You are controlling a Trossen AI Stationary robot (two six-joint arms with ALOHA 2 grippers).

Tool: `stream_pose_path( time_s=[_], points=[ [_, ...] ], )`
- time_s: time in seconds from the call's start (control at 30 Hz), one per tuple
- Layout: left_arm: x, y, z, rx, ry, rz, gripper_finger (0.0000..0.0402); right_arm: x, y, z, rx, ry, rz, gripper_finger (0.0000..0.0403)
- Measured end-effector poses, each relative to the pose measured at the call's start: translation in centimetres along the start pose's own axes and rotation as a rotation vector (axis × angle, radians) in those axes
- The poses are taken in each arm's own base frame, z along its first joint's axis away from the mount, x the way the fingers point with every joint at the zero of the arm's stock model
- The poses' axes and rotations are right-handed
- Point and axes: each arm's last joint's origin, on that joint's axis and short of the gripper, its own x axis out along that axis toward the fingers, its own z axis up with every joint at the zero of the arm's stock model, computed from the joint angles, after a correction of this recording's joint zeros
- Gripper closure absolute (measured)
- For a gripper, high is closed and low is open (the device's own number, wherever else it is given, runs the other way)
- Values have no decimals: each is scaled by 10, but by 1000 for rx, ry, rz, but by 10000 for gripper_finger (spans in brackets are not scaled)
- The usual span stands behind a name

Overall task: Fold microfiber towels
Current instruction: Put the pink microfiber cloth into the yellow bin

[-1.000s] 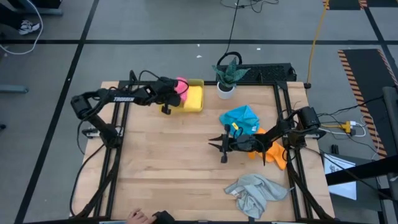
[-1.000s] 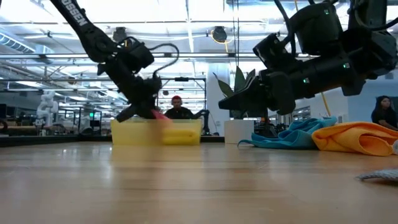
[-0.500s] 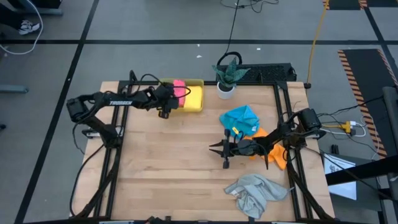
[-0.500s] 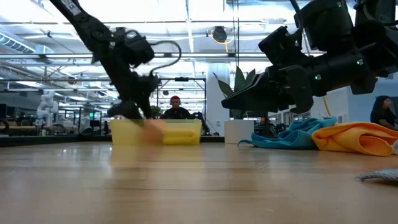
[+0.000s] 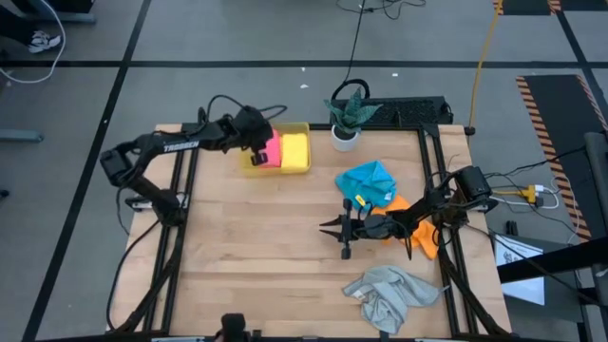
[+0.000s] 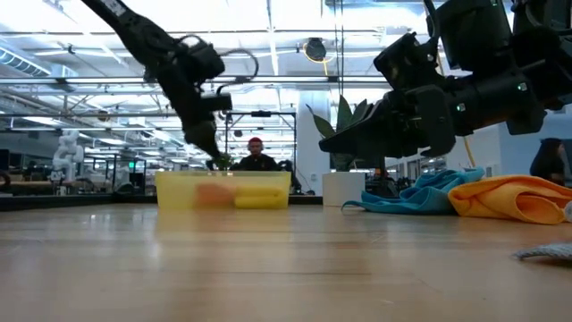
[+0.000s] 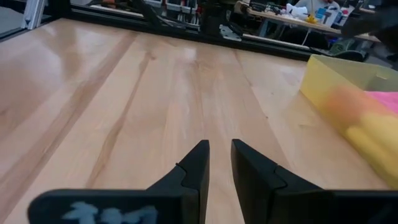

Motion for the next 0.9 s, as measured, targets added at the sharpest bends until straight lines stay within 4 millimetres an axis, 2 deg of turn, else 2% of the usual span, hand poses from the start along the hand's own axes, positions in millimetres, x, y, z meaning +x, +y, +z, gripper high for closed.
stream_pose_path(
  time_s=[0.07, 0.13, 0.33, 0.5, 0.67, 0.9],
  points=[
    [10, 3, -7, -22, 16, -51, 366, 0, 0, 0, 0, 0, 1, 346],
    [22, 3, -12, -32, 27, -83, 391, 0, 0, 0, 10, 0, 2, 346],
    [56, -8, -13, -12, 26, -97, 382, 0, 0, 0, 22, 0, 2, 346],
    [74, -20, -9, 9, -12, -96, 392, 0, 0, 0, 22, 0, 2, 346],
    [65, -28, 5, 36, -62, -66, 391, 0, 0, 0, 22, 2, 2, 346],
    [20, -29, 26, 44, -120, 38, 393, -1, 4, -1, 39, 11, 14, 346]
  ],
)
